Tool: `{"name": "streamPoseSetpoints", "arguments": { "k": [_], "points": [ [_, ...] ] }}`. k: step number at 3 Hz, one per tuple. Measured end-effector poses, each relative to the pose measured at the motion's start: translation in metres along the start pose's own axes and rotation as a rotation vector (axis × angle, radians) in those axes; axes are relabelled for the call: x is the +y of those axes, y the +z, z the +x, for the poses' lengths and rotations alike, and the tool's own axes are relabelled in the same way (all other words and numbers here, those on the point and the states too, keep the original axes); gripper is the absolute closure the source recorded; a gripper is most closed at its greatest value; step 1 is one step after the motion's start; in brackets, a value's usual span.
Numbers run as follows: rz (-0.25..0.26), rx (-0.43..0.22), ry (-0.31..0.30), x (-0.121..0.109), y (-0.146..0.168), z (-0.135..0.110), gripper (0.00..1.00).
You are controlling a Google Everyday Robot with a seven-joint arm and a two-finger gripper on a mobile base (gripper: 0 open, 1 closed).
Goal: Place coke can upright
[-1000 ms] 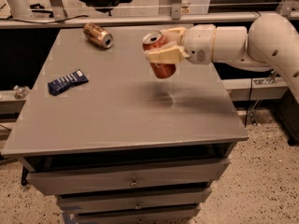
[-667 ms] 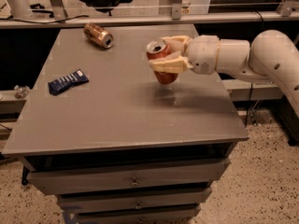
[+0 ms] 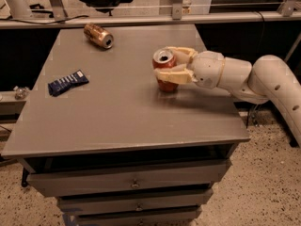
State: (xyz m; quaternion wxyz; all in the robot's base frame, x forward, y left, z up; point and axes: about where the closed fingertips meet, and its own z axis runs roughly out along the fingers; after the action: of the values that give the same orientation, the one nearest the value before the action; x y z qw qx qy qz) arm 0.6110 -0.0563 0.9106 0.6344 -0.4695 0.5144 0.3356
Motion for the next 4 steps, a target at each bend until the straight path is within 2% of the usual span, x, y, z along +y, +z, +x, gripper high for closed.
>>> {"name": "streamPoseSetpoints", "arguments": {
  "k": [1, 2, 4],
  "points": [
    [0.022, -0.015, 0.069, -0.0039, -0.0040, 0.0114, 1.00],
    [0.024, -0.015, 0.081, -0.0050, -0.0040, 0.0108, 0.83],
    [0.024, -0.015, 0.081, -0.0053, -0.0040, 0.0099, 0.37]
  ]
}}
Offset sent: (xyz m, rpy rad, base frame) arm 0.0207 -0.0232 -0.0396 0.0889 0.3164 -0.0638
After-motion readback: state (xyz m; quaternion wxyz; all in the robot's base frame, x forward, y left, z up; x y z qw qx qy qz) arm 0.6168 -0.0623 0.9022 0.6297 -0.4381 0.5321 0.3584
